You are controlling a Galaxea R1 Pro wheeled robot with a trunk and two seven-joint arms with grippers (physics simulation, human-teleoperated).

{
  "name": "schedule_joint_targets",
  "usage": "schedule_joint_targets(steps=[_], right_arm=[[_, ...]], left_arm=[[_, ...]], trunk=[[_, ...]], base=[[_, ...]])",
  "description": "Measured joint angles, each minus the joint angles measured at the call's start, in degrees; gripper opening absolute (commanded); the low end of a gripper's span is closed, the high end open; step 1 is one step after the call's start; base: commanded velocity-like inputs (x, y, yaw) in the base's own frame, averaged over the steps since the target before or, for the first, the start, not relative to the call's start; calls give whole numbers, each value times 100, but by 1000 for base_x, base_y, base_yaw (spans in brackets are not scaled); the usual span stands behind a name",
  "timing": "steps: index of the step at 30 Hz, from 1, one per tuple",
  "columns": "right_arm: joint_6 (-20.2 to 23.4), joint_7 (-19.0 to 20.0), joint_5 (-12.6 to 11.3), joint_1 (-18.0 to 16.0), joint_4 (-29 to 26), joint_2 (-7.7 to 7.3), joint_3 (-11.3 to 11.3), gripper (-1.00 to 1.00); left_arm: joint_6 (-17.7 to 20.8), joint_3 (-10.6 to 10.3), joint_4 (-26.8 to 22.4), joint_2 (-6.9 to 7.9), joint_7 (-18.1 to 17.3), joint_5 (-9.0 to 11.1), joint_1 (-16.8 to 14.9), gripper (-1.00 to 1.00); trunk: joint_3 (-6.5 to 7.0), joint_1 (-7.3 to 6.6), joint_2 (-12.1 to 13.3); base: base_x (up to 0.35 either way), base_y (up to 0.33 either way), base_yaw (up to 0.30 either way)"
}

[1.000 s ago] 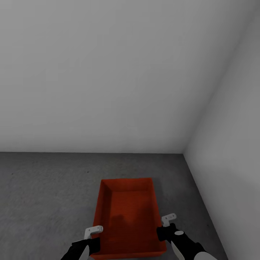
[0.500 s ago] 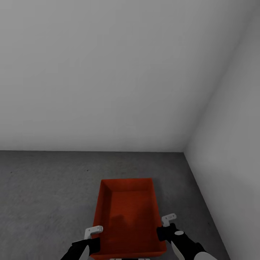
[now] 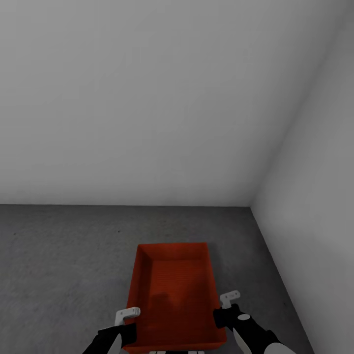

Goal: Move the two storage containers from the living room to the garage. In the garage, place one container on the floor and stack the other container on top of it (either order is fine).

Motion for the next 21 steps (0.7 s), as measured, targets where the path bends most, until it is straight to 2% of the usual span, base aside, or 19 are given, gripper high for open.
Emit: schedule_joint_targets(steps=[3, 14, 21], right_arm=[[-5, -1, 0, 0, 13, 0, -2, -100], [-3, 0, 0, 0, 12, 0, -3, -100], [-9, 0, 0, 0, 15, -1, -4, -100]], left_arm=[[-4, -4, 11, 0, 0, -2, -1, -100], [-2, -3, 11, 0, -1, -2, -1, -100], [-4, -3, 10, 0, 0, -4, -1, -100]], trunk=[[-54, 66, -120], [-54, 67, -122], [-179, 220, -401]], base=[[0, 0, 0], [0, 0, 0], [0, 0, 0]])
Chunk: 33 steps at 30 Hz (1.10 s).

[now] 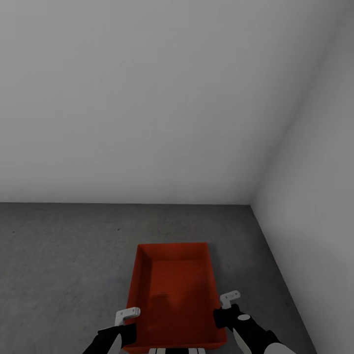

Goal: Move the two storage containers from the living room to the garage. In the garage, place one container on the floor and stack the other container on top of it (either order is fine).

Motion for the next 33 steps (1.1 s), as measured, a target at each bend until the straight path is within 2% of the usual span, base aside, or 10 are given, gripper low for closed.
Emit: schedule_joint_targets(steps=[23, 28, 33], right_arm=[[12, 0, 0, 0, -10, 0, 4, -100], [-20, 8, -1, 2, -106, -6, 13, -100], [-21, 8, -1, 1, -105, -4, 7, -100]], left_arm=[[2, 4, 1, 0, 0, 3, 0, -100], [-45, 7, -87, -6, 4, -5, 2, -100], [-34, 5, -99, -4, 3, -8, 2, -100]], trunk=[[-1, 1, -2], [-90, 110, -201], [-91, 110, -202]], base=[[0, 0, 0], [0, 0, 0], [0, 0, 0]])
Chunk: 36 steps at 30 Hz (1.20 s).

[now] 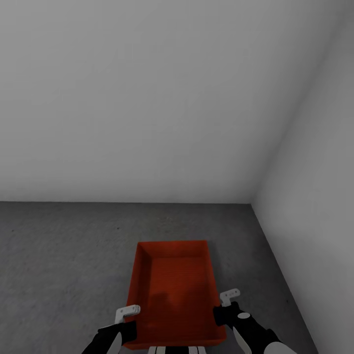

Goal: Move the two storage containers from the living room to the garage. In the garage, place one container on the floor and stack the other container on top of it (either order is fine).

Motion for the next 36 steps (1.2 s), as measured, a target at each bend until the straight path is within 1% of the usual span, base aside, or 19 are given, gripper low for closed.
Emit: schedule_joint_targets(steps=[8, 13, 14, 15, 16, 17, 36], right_arm=[[0, -7, -2, 0, 1, 7, -1, -100], [0, -30, 1, -3, 5, 10, 46, -100], [1, -32, 1, -3, 5, 9, 51, -100], [0, -22, -11, -3, -13, 106, 77, 100], [-2, 65, -9, -6, -21, 247, 16, 100], [-6, 114, -61, -3, -16, 265, 56, 100], [-1, 116, -64, -3, -16, 263, 60, 100]], left_arm=[[22, -16, -15, 11, 3, 12, 0, -100], [-83, -72, 74, 25, 47, 184, 1, -100], [-94, -73, 84, 25, 49, 195, 1, 100], [37, -25, 117, 27, 102, 16, 2, 100], [53, -15, 126, 31, 132, -49, 4, 100], [34, -31, 126, 14, 87, 86, 3, 100], [29, -21, 126, 23, 38, 130, 3, 100]], trunk=[[0, 0, 0], [0, 0, 0], [0, 0, 0], [0, 0, 0], [0, 0, 0], [0, 0, 0], [0, 0, 0]], base=[[0, 0, 0], [0, 0, 0], [0, 0, 0], [0, 0, 0], [0, 0, 0], [0, 0, 0], [0, 0, 0]])
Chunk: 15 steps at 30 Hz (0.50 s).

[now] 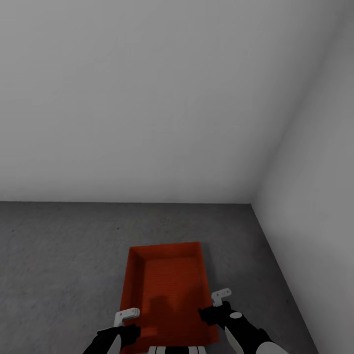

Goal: Move the two storage containers from the living room to the garage. In the garage, place one container on the floor and stack the other container on top of it (either order is fine).

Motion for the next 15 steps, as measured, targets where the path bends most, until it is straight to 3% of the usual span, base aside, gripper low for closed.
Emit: schedule_joint_targets(steps=[8, 15], right_arm=[[0, 0, -7, 0, 0, 2, 0, 100], [0, 0, -8, 0, 0, 1, 3, 100]], left_arm=[[-326, -1, 2, 22, 2, -11, 0, 100], [-376, -11, 3, 6, 0, -14, 0, 100]], trunk=[[0, 0, 0], [0, 0, 0]], base=[[0, 0, 0], [0, 0, 0]])
